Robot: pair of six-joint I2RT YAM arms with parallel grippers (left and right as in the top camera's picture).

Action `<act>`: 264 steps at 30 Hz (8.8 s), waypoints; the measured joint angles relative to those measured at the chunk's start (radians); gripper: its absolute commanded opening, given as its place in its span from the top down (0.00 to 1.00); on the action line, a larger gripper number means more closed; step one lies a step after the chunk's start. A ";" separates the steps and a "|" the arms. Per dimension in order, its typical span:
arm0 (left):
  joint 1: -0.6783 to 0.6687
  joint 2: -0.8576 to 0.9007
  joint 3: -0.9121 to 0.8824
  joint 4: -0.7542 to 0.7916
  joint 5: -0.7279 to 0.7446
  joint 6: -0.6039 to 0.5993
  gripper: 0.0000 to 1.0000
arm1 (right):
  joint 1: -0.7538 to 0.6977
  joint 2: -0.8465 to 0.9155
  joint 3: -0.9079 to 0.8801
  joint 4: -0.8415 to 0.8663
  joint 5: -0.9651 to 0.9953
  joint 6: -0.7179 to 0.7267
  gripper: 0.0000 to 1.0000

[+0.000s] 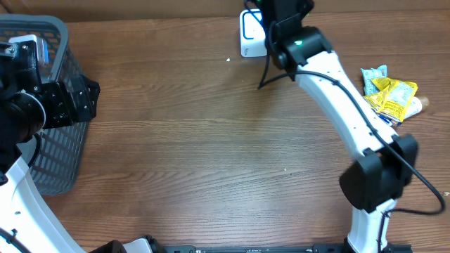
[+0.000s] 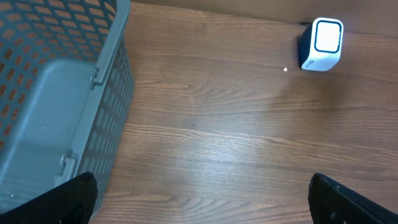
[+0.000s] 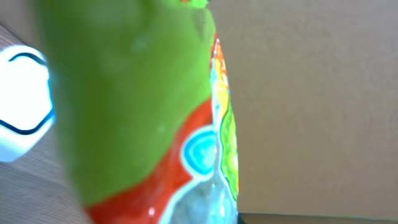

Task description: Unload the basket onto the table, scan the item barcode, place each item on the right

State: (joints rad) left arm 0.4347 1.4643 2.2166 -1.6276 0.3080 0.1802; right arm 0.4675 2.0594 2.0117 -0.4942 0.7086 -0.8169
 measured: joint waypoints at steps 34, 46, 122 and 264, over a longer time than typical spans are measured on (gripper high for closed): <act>0.000 0.000 0.000 0.000 0.000 0.000 0.00 | 0.015 0.376 -0.010 0.560 0.178 -0.328 0.96; 0.000 0.000 0.000 0.000 0.000 0.000 0.00 | 0.023 0.410 -0.010 0.635 0.282 -0.335 0.96; 0.000 0.000 -0.001 0.000 0.000 0.000 0.00 | -0.766 -0.339 -0.198 -0.640 -0.776 1.199 0.90; 0.000 0.000 -0.002 0.000 0.000 0.000 0.00 | -0.350 -2.047 -1.993 0.416 -0.809 0.663 0.00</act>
State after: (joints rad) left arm 0.4347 1.4643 2.2150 -1.6276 0.3080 0.1802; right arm 0.1173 0.0128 0.0185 -0.0780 -0.1009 -0.1539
